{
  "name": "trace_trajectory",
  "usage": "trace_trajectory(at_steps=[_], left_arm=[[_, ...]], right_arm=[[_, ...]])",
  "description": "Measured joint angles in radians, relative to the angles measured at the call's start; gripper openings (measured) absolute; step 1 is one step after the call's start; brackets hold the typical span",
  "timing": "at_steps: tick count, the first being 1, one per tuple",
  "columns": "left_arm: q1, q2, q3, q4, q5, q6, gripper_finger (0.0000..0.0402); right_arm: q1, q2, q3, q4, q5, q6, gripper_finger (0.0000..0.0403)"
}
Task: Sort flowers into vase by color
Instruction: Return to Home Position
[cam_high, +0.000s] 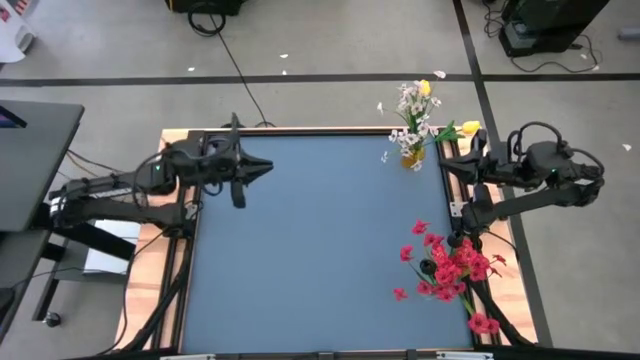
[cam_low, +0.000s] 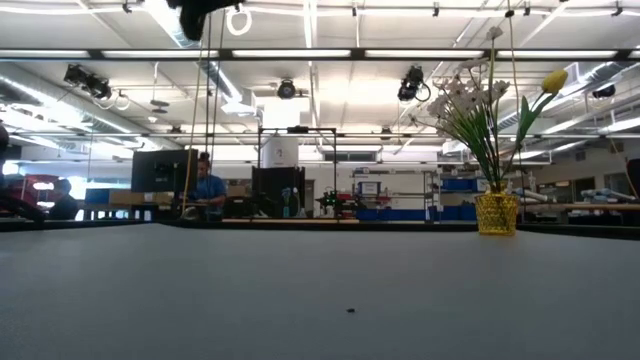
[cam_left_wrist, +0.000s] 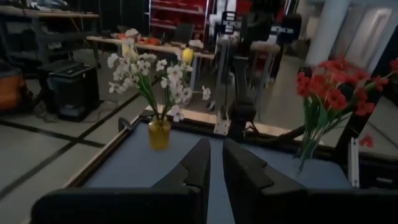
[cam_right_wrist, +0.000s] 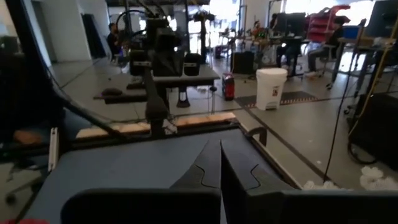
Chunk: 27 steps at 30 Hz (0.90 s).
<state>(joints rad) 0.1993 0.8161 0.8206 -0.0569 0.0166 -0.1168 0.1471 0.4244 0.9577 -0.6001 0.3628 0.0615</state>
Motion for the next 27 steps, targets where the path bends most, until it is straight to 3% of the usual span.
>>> trace_trajectory(at_steps=[11,16,22,27], left_arm=[[0.0,-0.266,-0.295,0.081,-0.061,-0.063,0.0047],[0.0,-0.305,-0.416,0.085,-0.026,-0.048,0.0047],[-0.037,-0.307,-0.452,0.095,-0.001,-0.091,0.0043],[-0.094,-0.324,-0.452,0.099,0.001,-0.047,0.0009]], right_arm=[[0.0,-0.002,0.0,-0.065,-0.024,0.01,0.0001],[0.0,-0.002,0.0,-0.084,-0.074,0.011,0.0],[0.0,-0.003,-0.016,-0.073,-0.042,0.013,0.0],[0.0,-0.001,-0.099,0.033,-0.074,0.025,0.0]])
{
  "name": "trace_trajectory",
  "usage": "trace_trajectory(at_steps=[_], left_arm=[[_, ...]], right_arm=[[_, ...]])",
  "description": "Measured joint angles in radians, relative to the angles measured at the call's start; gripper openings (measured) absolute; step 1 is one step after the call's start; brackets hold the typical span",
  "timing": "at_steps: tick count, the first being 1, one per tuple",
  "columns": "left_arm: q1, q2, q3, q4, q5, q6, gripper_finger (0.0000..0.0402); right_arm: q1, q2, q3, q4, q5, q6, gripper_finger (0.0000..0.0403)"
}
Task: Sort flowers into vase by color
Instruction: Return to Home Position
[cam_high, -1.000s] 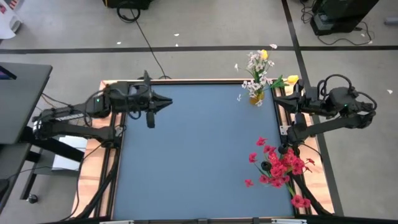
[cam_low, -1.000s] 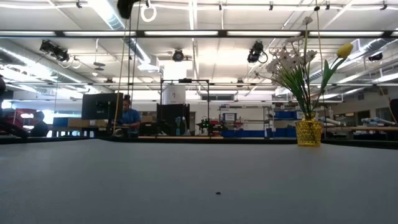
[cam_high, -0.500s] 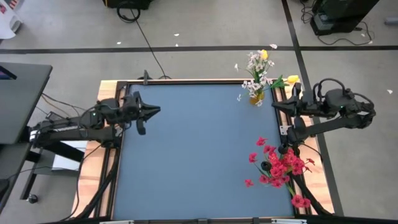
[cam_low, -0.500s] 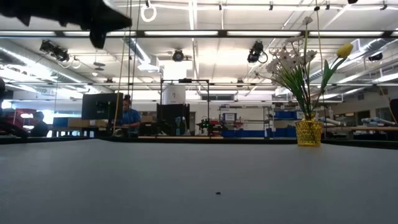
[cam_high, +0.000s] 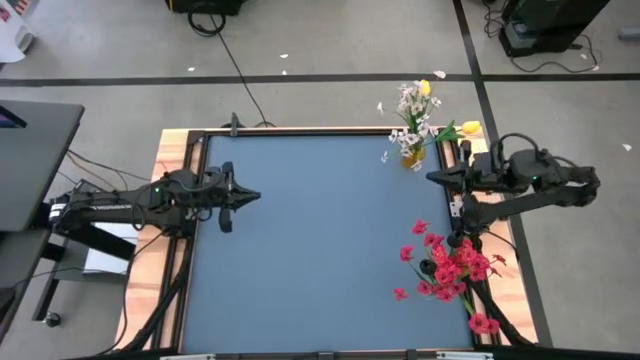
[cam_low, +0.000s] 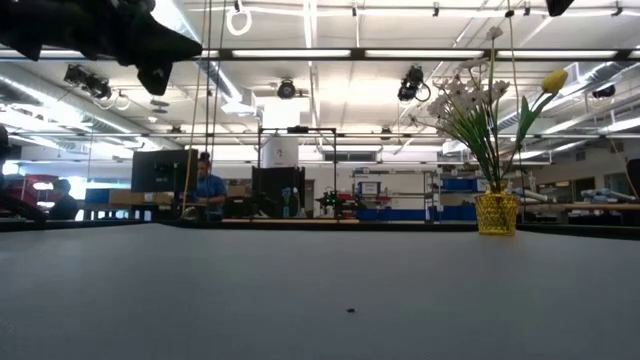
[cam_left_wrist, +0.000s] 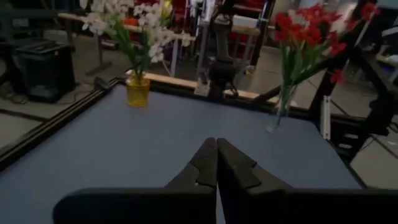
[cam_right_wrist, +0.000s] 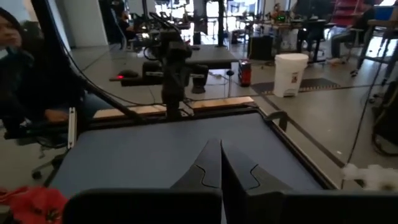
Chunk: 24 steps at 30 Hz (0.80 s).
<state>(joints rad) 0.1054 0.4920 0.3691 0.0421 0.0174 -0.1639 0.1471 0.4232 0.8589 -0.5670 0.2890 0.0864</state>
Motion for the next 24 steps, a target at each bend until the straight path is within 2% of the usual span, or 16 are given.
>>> trace_trajectory(at_steps=[6,10,13,15,17,19,24], left_arm=[[-0.01,-0.046,0.001,-0.067,-0.029,0.002,0.0005],[-0.01,-0.053,0.001,-0.079,-0.058,-0.03,0.0005],[-0.02,-0.032,0.001,-0.108,-0.054,-0.163,0.0005],[-0.03,-0.015,0.001,-0.128,-0.054,-0.226,0.0005],[-0.05,-0.001,0.001,-0.114,-0.055,-0.186,0.0005],[-0.077,0.003,0.001,-0.09,-0.065,-0.089,0.0005],[-0.12,-0.01,0.001,-0.088,-0.202,0.031,0.0004]], right_arm=[[0.0,-0.02,-0.046,0.032,0.057,-0.026,0.0],[0.0,-0.075,-0.045,0.053,0.052,-0.035,0.0],[0.0,-0.113,-0.045,0.037,0.046,0.035,0.0],[0.0,-0.124,-0.045,-0.02,0.082,0.159,0.0001],[0.0,-0.13,-0.046,-0.062,0.094,0.191,0.0001],[0.0,-0.132,-0.046,-0.05,0.089,0.144,0.0],[0.0,-0.135,-0.046,-0.04,0.077,0.067,0.0]])
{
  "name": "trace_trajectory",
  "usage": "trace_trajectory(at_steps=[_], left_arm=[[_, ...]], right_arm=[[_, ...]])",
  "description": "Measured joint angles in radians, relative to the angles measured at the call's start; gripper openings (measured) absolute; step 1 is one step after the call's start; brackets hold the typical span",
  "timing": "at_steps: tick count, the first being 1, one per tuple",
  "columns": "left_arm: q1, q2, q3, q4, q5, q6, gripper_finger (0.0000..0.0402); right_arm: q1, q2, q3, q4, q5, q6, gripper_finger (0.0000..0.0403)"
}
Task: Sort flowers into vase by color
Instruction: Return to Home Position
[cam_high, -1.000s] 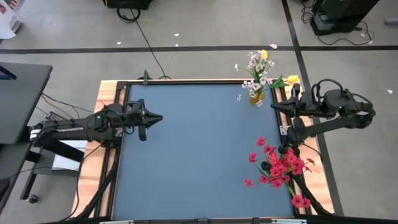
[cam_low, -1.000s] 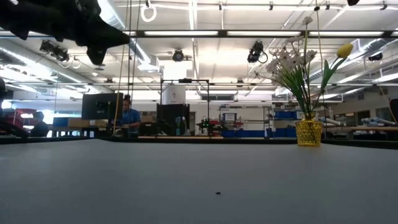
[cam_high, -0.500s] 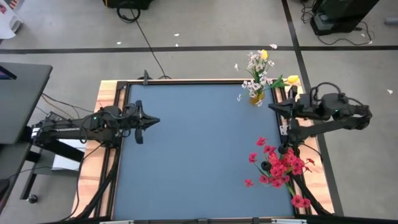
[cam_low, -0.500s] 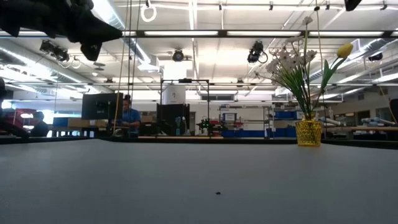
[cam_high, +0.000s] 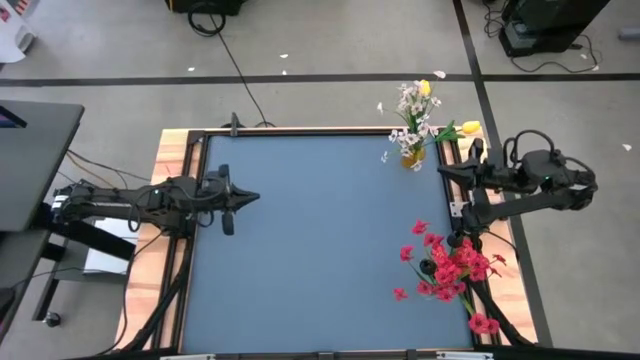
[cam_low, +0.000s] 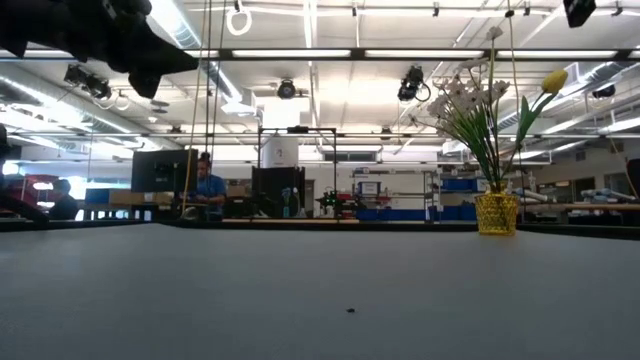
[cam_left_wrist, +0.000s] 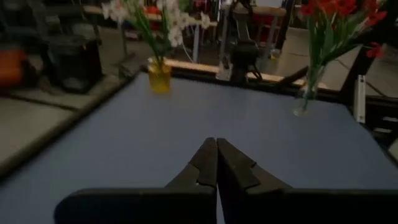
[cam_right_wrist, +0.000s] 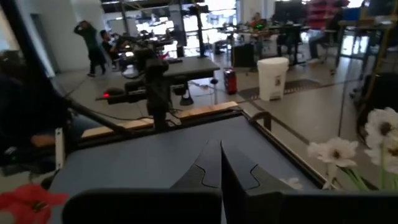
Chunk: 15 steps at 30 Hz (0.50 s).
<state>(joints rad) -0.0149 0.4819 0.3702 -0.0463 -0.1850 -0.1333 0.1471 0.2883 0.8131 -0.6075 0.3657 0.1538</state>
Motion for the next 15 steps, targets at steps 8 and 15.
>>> trace_trajectory(at_steps=[8,15], left_arm=[[-0.018,-0.043,-0.042,0.004,0.019,0.105,0.0004],[-0.014,-0.065,-0.215,0.301,0.052,0.123,0.0004]], right_arm=[[0.0,-0.027,-0.075,0.096,-0.07,-0.084,0.0],[0.0,-0.132,-0.203,0.16,-0.057,-0.113,0.0]])
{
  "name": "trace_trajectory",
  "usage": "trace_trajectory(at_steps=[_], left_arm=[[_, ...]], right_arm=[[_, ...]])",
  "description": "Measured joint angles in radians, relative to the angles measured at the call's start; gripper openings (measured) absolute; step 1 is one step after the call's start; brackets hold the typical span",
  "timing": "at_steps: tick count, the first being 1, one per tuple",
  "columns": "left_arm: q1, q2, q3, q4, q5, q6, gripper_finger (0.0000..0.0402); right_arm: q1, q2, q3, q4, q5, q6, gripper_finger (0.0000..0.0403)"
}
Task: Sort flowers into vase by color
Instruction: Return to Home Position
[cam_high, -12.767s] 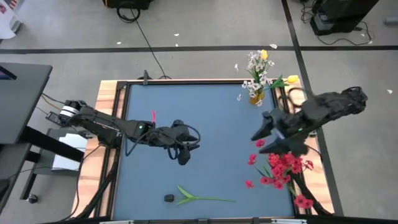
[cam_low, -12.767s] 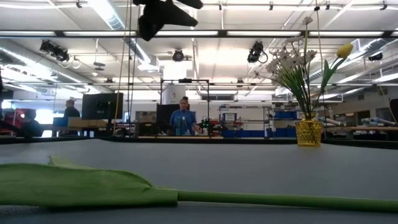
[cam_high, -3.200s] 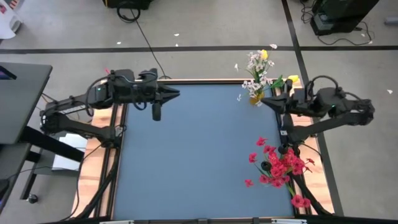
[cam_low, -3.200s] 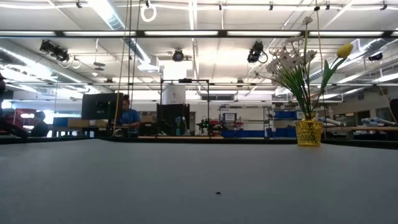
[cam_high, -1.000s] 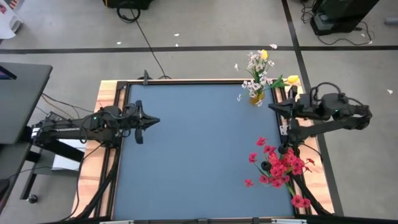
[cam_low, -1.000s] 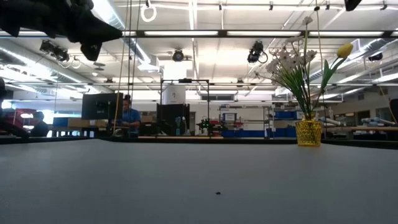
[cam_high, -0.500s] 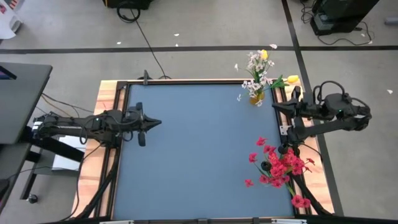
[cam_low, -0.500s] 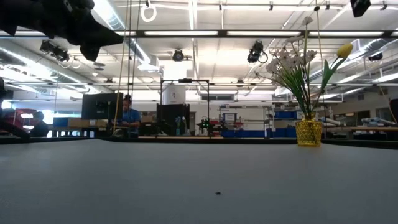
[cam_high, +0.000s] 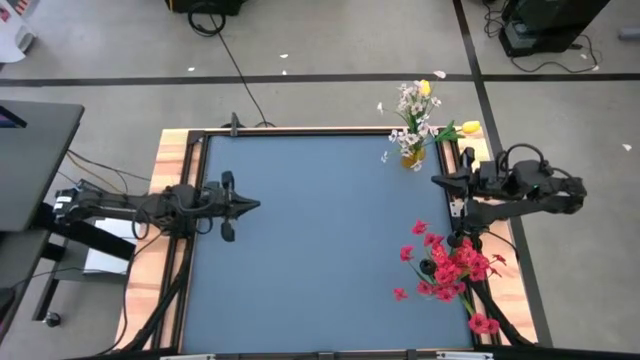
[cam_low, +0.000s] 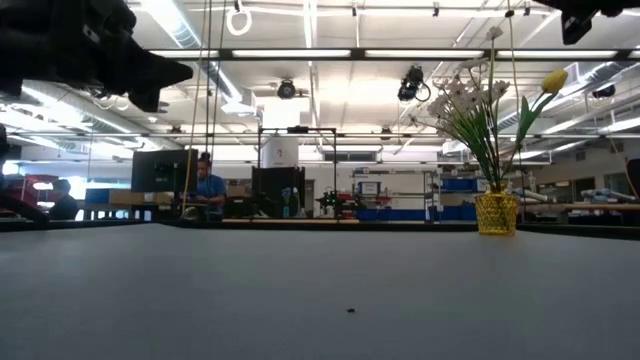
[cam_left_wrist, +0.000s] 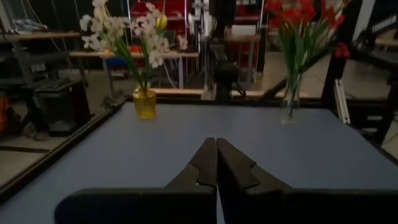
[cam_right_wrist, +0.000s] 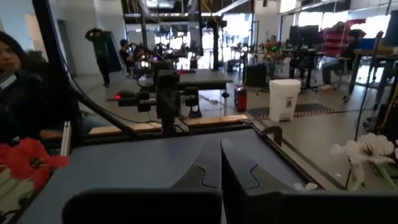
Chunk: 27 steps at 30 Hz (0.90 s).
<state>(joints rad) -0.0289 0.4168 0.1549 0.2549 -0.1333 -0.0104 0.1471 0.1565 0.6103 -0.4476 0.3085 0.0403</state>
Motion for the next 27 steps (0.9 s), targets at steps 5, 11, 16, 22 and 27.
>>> trace_trajectory(at_steps=[5,11,16,22,27], left_arm=[[0.028,0.001,-0.045,0.027,0.011,0.0,0.0004],[0.078,0.001,-0.072,0.04,0.05,-0.003,0.0004],[0.077,0.002,-0.085,0.041,0.062,-0.003,0.0004],[0.07,0.002,-0.084,0.049,0.078,0.019,0.0004],[0.07,0.002,-0.084,0.047,0.081,0.035,0.0004]], right_arm=[[0.0,-0.107,-0.071,0.006,-0.007,0.0,0.0],[0.0,-0.149,-0.113,-0.005,0.004,0.0,0.0],[0.0,-0.15,-0.17,0.08,0.022,0.018,0.0],[0.0,-0.151,-0.258,0.167,0.019,0.039,0.0],[0.0,-0.152,-0.324,0.227,0.012,0.046,0.0]])
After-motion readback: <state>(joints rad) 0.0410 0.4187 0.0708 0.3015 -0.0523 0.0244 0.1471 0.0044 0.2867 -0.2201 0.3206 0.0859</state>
